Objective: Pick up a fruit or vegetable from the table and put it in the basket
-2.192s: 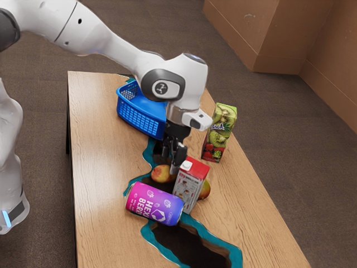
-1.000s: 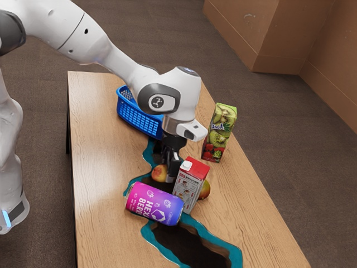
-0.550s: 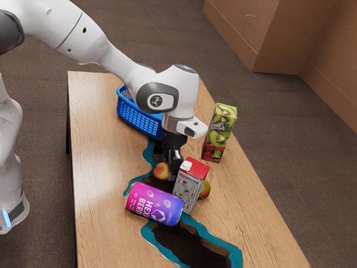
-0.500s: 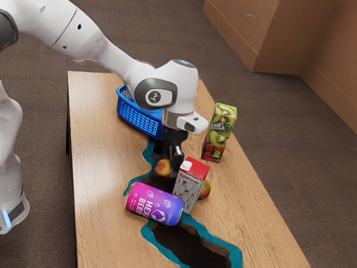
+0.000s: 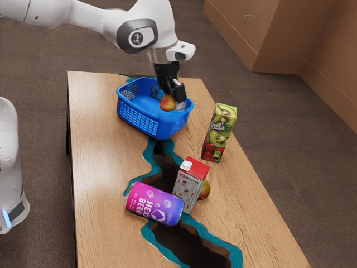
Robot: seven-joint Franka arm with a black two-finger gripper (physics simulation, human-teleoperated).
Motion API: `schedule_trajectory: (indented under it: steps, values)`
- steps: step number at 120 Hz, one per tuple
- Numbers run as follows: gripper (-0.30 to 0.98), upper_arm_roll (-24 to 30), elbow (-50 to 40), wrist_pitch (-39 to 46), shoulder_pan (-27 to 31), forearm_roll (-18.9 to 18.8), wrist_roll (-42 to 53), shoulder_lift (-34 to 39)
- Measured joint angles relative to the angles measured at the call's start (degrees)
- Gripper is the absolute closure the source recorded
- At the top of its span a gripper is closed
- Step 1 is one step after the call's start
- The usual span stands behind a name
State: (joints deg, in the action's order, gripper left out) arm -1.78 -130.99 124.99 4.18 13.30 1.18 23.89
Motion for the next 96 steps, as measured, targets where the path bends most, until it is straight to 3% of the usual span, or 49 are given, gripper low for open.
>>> schedule_trajectory:
  steps: [8,26,49,66,88,96]
  values:
    - [0.41,-2.2,2.6,0.0,2.1,-1.8,-0.2,-1.2]
    - [0.44,-6.9,14.5,-0.1,5.1,-3.6,0.2,-11.8]
    - [0.49,-10.4,17.1,-0.1,5.6,-4.0,1.1,-15.0]
    - [0.19,-11.7,17.4,-0.2,5.5,-3.5,2.6,-16.0]
    - [0.05,-11.8,17.6,-0.1,5.2,-2.9,4.6,-16.0]
    - [0.03,-11.6,17.1,1.2,5.2,5.0,1.4,-17.1]
